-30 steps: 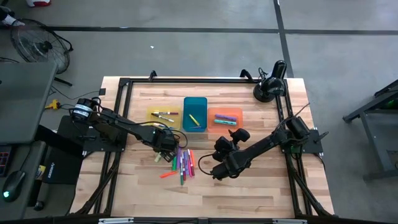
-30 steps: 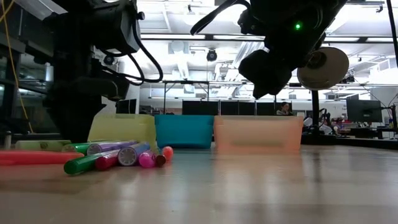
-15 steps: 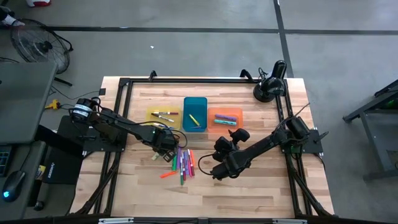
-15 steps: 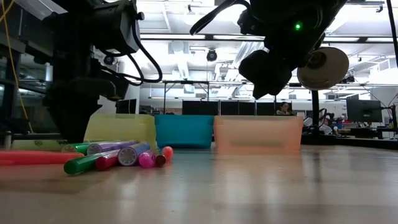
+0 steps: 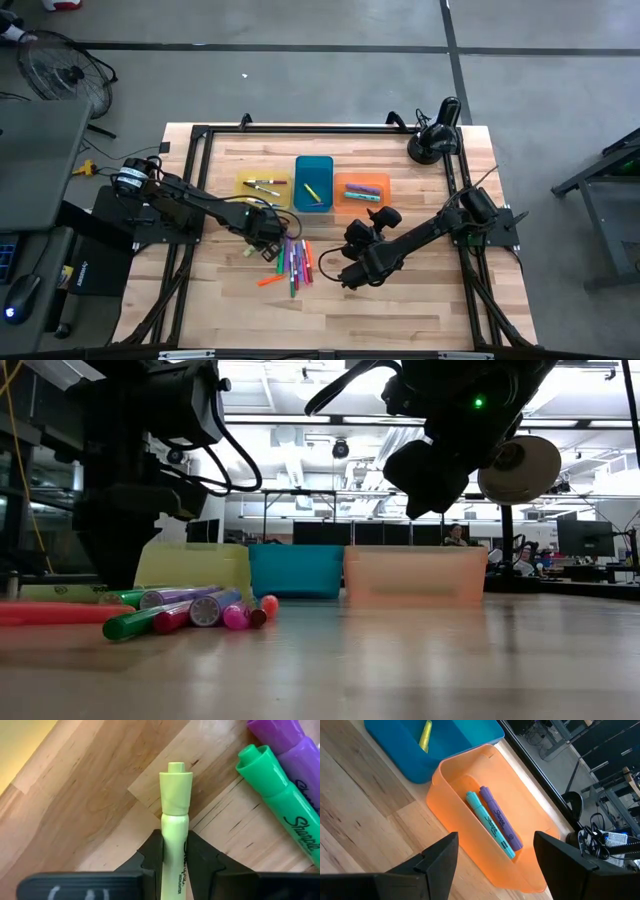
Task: Pick & Place Markers
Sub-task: Put the light green highlighter into the orange bin
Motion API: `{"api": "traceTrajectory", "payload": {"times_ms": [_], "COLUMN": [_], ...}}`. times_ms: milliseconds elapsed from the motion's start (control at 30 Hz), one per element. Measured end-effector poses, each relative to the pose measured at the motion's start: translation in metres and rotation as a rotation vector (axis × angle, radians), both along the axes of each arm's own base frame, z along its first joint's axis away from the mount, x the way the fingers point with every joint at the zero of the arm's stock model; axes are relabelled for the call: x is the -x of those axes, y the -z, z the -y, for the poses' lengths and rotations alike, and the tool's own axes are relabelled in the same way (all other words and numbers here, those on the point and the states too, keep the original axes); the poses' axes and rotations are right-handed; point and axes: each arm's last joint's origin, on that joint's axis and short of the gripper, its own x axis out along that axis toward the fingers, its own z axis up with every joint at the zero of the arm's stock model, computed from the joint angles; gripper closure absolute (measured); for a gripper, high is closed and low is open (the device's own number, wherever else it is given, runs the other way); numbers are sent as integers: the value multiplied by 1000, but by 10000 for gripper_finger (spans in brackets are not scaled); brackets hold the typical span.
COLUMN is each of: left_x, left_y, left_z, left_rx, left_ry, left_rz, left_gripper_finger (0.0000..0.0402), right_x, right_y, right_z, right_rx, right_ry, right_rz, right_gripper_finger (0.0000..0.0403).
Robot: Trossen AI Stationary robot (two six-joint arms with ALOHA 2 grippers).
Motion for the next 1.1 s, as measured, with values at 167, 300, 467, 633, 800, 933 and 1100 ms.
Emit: {"api": "traceTrajectory", "payload": {"times_ms": [167, 300, 467, 633, 800, 933, 1100], "left_x": [-7, -20, -31, -41, -50, -55, -61], "left_y": [-9, -23, -38, -54, -71, -81, -93], "left_z": [0, 2, 3, 4, 5, 6, 6], "left_rx": [-30, -73, -112, -160, -201, -227, -274], "left_ry": [60, 108, 169, 219, 260, 281, 322], "left_rz": [31, 102, 159, 211, 256, 287, 318], "left_gripper_finger": [348, 348, 348, 348, 348, 348, 348], "right_x": [0, 0, 0, 0, 0, 0, 0], "right_y": [0, 0, 0, 0, 0, 0, 0], "right_z": [0, 0, 0, 0, 0, 0, 0], "right_rx": [0, 0, -4, -4, -5, -4, 2], "right_ry": [0, 0, 1, 1, 1, -1, -8], "right_rz": [0, 0, 1, 1, 2, -1, -17], "right_gripper_finger": [155, 155, 155, 155, 155, 155, 155]}}
